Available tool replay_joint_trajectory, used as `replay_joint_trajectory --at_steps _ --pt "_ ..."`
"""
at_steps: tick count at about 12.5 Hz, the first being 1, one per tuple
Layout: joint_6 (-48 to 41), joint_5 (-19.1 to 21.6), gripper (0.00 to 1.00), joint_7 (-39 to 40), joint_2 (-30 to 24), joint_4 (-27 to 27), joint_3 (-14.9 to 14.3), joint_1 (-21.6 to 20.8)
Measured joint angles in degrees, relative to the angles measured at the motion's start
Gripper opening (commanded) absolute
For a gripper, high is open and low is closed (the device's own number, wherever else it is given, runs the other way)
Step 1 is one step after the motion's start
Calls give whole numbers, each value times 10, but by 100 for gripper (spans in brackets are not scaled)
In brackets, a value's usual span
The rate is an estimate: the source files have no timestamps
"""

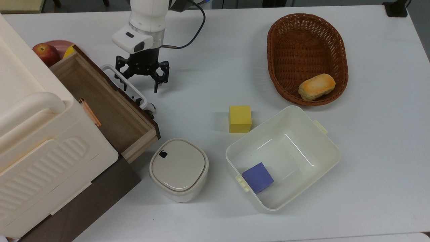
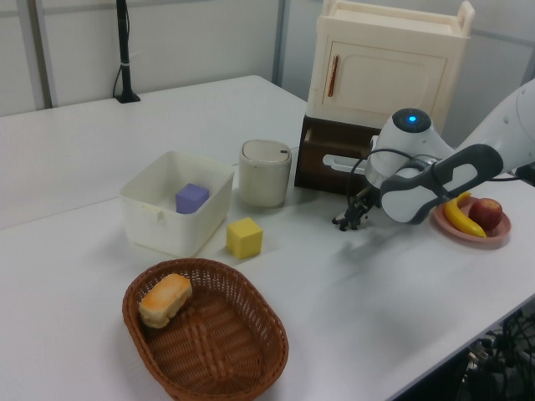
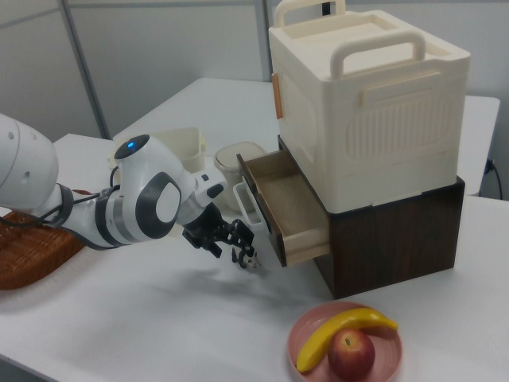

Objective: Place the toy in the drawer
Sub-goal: 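Move the open gripper over the black-and-white panda toy beside the drawer, then lower the gripper onto the panda toy and close on it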

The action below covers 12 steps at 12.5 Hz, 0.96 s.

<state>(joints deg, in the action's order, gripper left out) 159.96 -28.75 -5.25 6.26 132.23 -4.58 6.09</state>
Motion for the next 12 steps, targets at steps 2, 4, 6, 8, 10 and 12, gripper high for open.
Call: replay_joint_trajectory --at_steps 2,4,6,8,10,12 --pt "1 -16 90 0 8 0 0 2" --pt "7 -25 90 0 15 0 0 3" --pt "20 -40 89 0 22 -1 0 3" --pt "27 -43 88 0 34 -3 0 4" --pt "32 -44 86 0 54 -22 0 4" --pt "32 -44 81 0 76 -47 0 4"
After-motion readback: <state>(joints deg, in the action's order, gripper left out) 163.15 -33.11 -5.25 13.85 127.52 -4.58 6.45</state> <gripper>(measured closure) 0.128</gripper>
